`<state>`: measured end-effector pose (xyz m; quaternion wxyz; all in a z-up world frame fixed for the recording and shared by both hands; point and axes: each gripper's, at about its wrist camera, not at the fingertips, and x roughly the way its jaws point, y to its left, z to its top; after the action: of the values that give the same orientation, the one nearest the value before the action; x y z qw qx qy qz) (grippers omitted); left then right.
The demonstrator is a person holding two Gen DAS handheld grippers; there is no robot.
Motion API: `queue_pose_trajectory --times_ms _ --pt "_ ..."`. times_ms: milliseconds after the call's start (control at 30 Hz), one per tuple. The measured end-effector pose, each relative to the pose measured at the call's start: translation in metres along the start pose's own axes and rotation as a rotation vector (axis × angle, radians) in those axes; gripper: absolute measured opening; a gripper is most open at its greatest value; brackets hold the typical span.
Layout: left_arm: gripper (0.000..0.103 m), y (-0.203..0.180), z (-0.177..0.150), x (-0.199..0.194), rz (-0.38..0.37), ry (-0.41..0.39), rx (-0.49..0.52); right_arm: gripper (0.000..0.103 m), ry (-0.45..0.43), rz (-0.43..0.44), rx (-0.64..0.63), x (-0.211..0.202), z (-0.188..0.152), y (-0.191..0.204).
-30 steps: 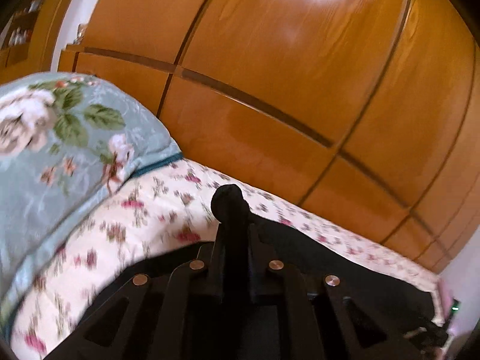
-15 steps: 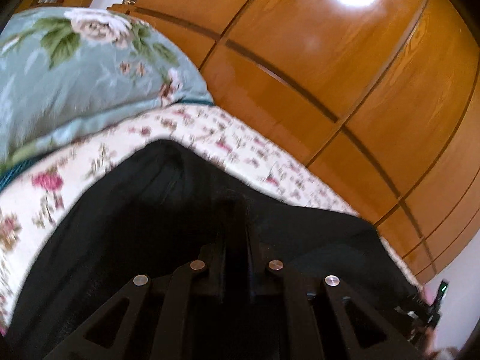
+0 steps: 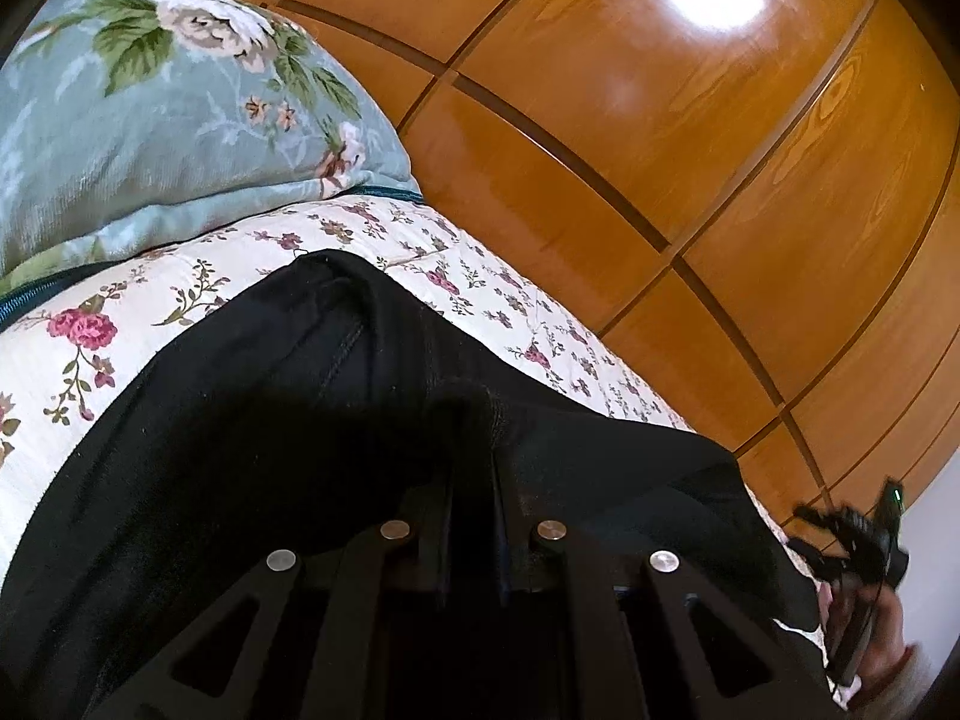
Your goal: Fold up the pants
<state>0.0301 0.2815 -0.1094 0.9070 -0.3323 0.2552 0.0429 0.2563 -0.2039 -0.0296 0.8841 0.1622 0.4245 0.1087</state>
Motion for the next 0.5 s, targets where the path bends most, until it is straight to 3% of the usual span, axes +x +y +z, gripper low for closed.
queue_pose_trajectory --times_ms 133,367,433,500 --pt "0.01 0.001 -0.002 0.002 -0.005 0.002 -0.005 0.07 0.128 0.113 0.085 0.043 0.014 0.036" --pt "0.01 0.006 -0.002 0.004 -0.032 0.003 -0.022 0.07 0.191 0.117 0.294 0.092 0.034 0.056" --pt "0.01 0.006 -0.002 0.004 -0.035 0.005 -0.023 0.061 0.206 0.096 0.345 0.1 0.034 0.055" --pt "0.01 0.007 -0.002 0.005 -0.04 0.006 -0.025 0.038 0.238 0.049 0.379 0.11 0.031 0.05"
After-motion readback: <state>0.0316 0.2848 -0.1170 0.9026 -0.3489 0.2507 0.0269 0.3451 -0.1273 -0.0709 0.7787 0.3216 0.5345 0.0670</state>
